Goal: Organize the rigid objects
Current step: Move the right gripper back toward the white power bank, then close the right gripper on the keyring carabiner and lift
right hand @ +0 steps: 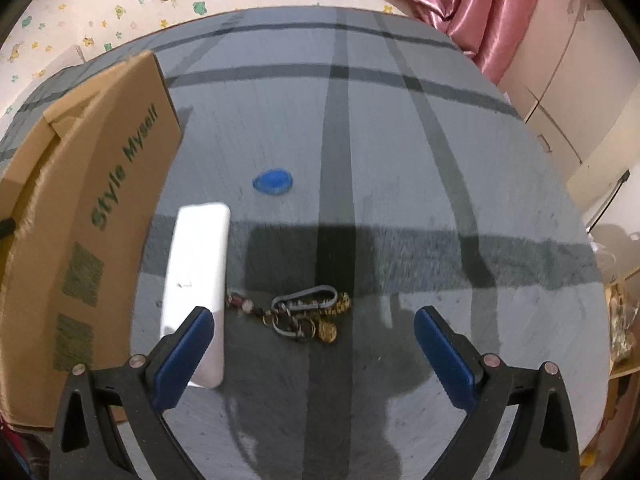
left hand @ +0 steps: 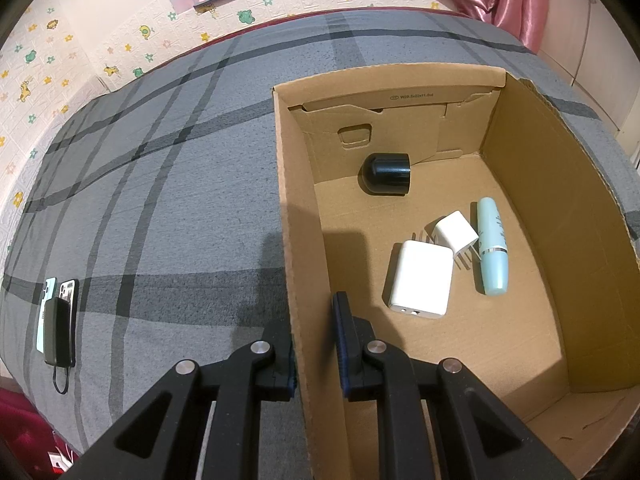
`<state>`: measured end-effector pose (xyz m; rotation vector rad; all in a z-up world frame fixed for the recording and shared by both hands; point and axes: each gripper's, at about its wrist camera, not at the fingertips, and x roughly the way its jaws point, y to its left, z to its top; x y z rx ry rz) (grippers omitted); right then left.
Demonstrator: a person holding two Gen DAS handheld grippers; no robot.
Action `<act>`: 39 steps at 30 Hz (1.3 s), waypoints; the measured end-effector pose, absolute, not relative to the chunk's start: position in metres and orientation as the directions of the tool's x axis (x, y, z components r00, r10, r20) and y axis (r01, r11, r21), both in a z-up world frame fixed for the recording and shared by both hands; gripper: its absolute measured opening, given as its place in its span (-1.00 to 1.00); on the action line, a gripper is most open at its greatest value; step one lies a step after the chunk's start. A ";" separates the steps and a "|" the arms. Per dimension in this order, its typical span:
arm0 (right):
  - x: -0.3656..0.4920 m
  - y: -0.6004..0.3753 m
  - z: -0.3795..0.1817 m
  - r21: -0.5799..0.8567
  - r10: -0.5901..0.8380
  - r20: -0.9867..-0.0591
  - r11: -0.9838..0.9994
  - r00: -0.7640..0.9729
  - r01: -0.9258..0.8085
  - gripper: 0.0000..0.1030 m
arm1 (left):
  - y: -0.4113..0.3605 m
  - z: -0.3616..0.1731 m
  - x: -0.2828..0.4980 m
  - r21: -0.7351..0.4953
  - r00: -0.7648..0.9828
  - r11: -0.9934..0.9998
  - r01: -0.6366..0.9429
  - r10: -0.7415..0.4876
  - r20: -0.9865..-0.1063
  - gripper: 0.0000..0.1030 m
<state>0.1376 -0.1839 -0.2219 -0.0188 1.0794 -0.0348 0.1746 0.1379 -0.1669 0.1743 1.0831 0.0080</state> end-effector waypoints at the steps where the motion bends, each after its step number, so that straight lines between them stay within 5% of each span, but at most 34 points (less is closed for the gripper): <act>1: 0.137 -0.184 -0.225 -0.032 -0.039 -0.884 0.999 0.466 0.022 0.99 | 0.138 -0.167 0.174 0.145 0.470 0.986 0.079 0.092 -0.878 -0.70; 35: 0.168 -0.191 -0.267 -0.026 -0.036 -0.903 0.999 0.428 0.028 0.98 | 0.136 -0.167 0.174 0.159 0.469 0.984 0.078 0.105 -0.877 -0.69; 38: 0.171 -0.190 -0.266 -0.021 -0.022 -0.903 1.000 0.429 0.007 0.75 | 0.135 -0.167 0.173 0.160 0.468 0.984 0.077 0.106 -0.877 -0.69; 39: 0.171 -0.188 -0.265 -0.017 -0.014 -0.901 1.000 0.433 -0.003 0.52 | 0.135 -0.167 0.173 0.160 0.469 0.984 0.077 0.106 -0.877 -0.69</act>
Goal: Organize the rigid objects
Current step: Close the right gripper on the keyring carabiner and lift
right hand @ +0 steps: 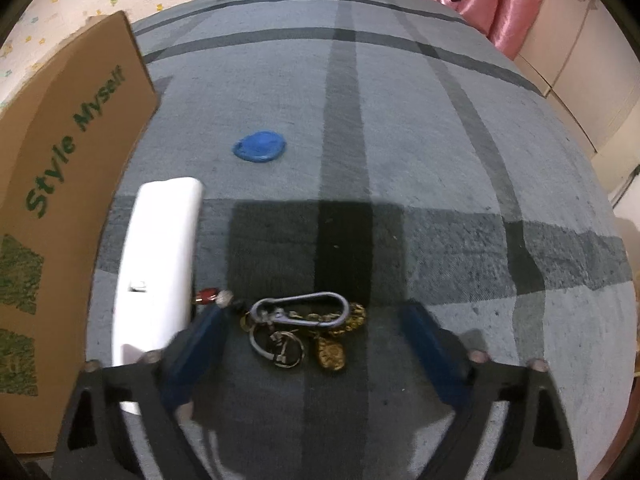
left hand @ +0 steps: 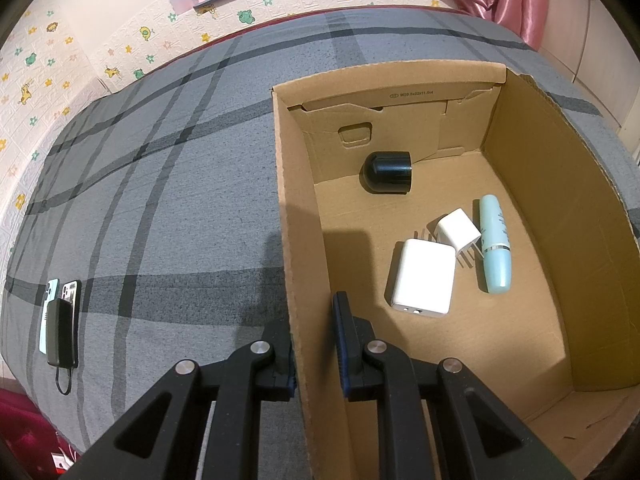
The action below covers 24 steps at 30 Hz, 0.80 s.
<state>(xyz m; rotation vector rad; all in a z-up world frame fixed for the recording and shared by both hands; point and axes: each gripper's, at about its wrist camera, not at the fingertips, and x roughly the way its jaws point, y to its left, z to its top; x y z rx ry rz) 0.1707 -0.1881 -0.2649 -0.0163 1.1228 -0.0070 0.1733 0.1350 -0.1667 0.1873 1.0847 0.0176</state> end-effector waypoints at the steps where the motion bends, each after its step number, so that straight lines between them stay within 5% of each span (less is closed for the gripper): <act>1: 0.171 -0.186 -0.263 -0.015 -0.009 -0.899 1.000 0.437 -0.009 0.22 | 0.135 -0.167 0.173 0.160 0.468 0.984 0.077 0.106 -0.877 -0.69; 3: 0.171 -0.182 -0.260 -0.004 0.007 -0.897 1.000 0.442 -0.023 -0.21 | 0.135 -0.167 0.173 0.161 0.469 0.984 0.077 0.107 -0.877 -0.69; 5: 0.172 -0.180 -0.259 0.004 0.015 -0.895 1.000 0.445 -0.025 -0.30 | 0.135 -0.167 0.173 0.160 0.468 0.984 0.077 0.107 -0.877 -0.69; 24: 0.154 -0.179 -0.218 0.001 0.008 -0.865 1.000 0.502 -0.014 -0.31 | 0.136 -0.167 0.173 0.158 0.469 0.984 0.077 0.104 -0.877 -0.69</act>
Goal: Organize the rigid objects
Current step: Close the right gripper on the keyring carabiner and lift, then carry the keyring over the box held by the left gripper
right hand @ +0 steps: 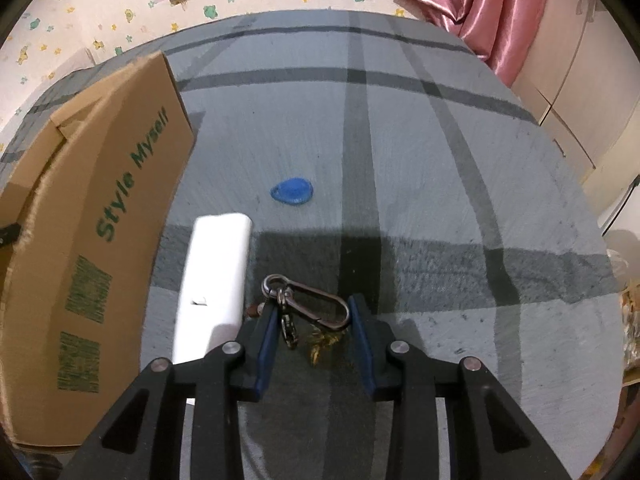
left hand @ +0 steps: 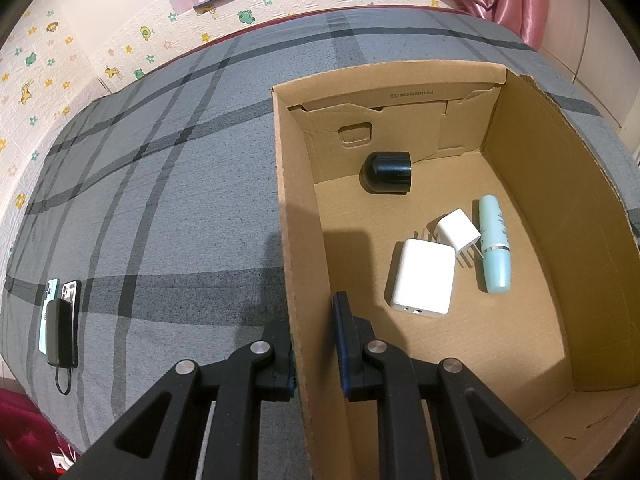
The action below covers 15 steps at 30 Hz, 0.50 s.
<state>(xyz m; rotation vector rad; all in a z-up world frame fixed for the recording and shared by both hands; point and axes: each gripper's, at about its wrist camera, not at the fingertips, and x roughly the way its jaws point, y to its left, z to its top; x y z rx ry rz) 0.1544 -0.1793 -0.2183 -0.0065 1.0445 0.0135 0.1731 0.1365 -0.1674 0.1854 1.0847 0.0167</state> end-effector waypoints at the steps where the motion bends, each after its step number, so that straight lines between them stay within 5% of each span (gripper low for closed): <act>1: 0.154 -0.180 -0.215 0.004 0.011 -0.862 1.000 0.507 -0.016 -0.31 | 0.136 -0.167 0.173 0.159 0.469 0.984 0.077 0.105 -0.877 -0.69; 15: 0.143 -0.167 -0.166 -0.013 0.010 -0.817 0.999 0.576 -0.036 -0.31 | 0.136 -0.167 0.173 0.157 0.469 0.985 0.078 0.103 -0.877 -0.69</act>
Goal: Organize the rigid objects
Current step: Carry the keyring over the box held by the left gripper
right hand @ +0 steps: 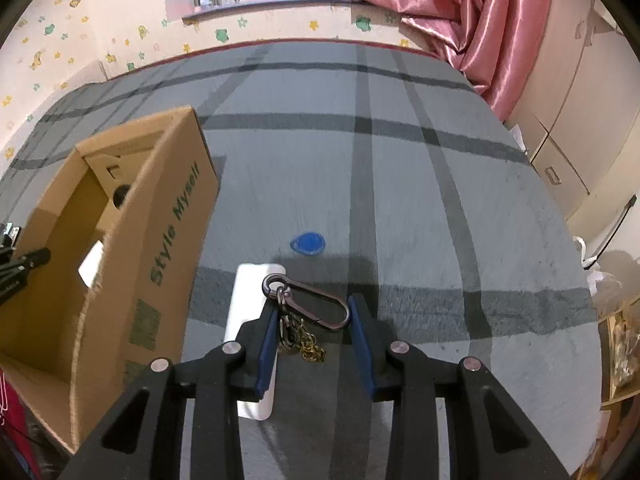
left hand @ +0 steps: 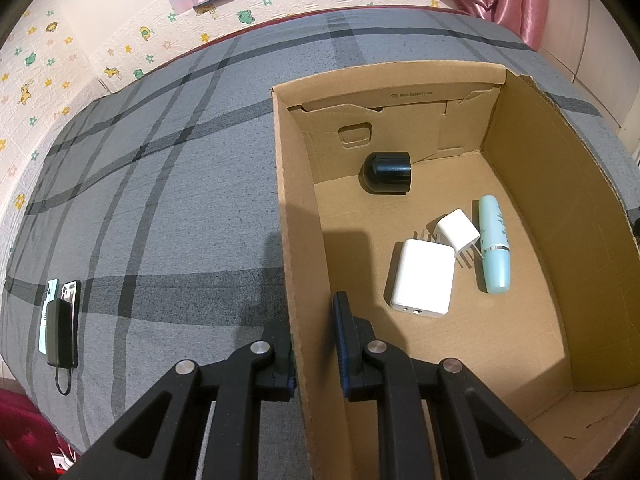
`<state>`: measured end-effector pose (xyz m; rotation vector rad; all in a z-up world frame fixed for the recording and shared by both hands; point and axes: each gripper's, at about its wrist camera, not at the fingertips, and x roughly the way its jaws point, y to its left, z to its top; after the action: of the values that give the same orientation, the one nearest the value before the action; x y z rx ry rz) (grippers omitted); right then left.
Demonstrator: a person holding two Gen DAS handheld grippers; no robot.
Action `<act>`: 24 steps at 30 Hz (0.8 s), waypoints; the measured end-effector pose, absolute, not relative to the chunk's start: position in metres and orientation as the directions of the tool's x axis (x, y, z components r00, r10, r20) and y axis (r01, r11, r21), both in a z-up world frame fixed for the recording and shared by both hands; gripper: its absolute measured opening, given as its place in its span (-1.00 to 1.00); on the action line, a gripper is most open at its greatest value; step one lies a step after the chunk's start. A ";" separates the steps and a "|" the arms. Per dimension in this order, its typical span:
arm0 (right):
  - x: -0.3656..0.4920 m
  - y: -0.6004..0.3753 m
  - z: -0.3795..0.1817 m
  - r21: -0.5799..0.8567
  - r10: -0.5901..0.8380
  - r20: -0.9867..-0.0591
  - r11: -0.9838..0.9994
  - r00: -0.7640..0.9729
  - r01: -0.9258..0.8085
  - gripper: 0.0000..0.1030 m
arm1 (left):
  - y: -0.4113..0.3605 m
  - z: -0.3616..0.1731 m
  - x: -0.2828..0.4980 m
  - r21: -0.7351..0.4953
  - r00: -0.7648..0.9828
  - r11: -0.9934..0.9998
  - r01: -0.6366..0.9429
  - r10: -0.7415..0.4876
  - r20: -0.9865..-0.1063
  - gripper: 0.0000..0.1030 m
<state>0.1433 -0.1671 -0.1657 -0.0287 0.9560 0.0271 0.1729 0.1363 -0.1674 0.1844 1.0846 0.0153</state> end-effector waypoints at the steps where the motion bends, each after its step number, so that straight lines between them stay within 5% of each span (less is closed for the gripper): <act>1: 0.143 -0.166 -0.162 -0.016 0.008 -0.815 0.999 0.579 -0.036 -0.31 | 0.136 -0.167 0.173 0.156 0.469 0.985 0.078 0.102 -0.877 -0.69; 24: 0.161 -0.130 -0.080 -0.051 0.041 -0.731 0.992 0.681 -0.115 -0.31 | 0.137 -0.167 0.174 0.148 0.468 0.986 0.079 0.094 -0.879 -0.69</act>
<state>0.1611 -0.1304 -0.0804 -0.0952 0.8177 0.0874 0.1737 0.1374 -0.1668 0.1770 1.0858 0.0092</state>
